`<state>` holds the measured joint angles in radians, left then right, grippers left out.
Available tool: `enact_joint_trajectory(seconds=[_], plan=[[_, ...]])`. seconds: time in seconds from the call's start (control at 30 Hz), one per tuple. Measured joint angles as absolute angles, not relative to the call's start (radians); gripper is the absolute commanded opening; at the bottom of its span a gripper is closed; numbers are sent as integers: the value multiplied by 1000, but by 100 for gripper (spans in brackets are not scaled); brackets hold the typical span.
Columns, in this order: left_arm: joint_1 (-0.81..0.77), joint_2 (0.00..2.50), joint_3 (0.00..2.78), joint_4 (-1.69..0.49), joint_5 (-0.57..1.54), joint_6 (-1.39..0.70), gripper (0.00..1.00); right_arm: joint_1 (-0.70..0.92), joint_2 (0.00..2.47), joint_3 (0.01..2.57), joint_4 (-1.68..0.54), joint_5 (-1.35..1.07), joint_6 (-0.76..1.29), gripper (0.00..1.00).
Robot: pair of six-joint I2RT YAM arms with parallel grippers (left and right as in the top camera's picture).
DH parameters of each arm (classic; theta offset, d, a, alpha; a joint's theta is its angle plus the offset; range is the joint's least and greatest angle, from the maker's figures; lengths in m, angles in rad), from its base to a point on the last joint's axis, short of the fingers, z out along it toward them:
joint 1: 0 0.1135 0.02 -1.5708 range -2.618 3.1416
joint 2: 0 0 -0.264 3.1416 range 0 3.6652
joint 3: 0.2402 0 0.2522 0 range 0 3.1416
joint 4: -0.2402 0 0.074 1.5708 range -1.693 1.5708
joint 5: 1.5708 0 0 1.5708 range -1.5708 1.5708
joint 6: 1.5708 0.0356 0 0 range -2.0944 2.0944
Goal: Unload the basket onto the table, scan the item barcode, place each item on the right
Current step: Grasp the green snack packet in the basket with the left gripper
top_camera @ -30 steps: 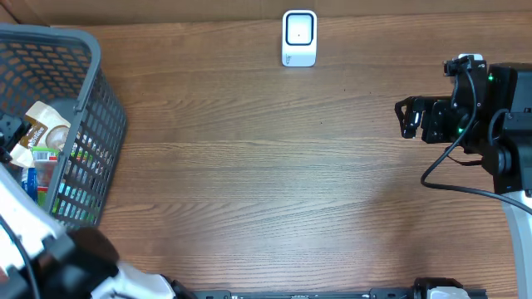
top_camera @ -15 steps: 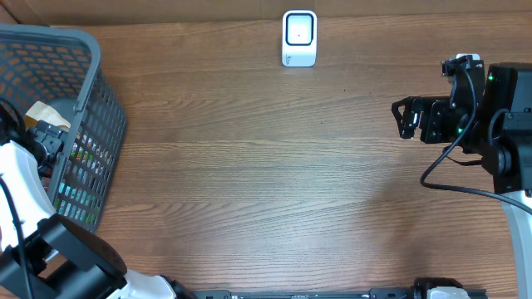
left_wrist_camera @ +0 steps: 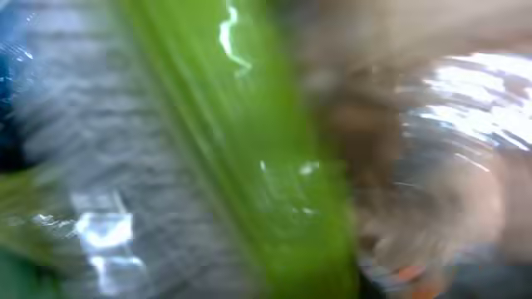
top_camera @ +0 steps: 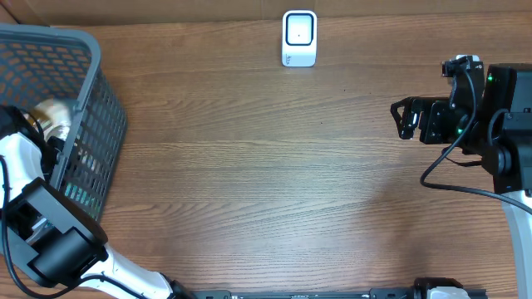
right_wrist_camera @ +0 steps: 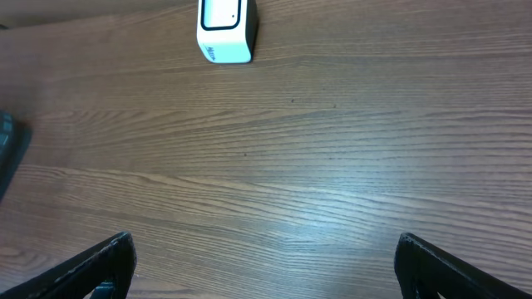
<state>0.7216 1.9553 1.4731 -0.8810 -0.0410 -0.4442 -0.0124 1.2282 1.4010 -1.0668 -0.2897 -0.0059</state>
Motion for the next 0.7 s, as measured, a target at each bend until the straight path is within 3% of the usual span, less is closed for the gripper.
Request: enact_joint_trajectory(seconds=[0.27, 0.43, 0.47, 0.7], plan=[[722, 1962, 1570, -1052, -36, -443, 4, -12, 1228, 1401, -1062, -292, -3, 100], [721, 1962, 1767, -1200, -31, -446, 16, -13, 1228, 1401, -1063, -292, -3, 100], [721, 1955, 1801, -1222, -33, -446, 4, -13, 1228, 1401, -1063, -292, -3, 100], [721, 1932, 1860, -1304, -29, -446, 4, -12, 1228, 1401, -1063, -292, -3, 100]])
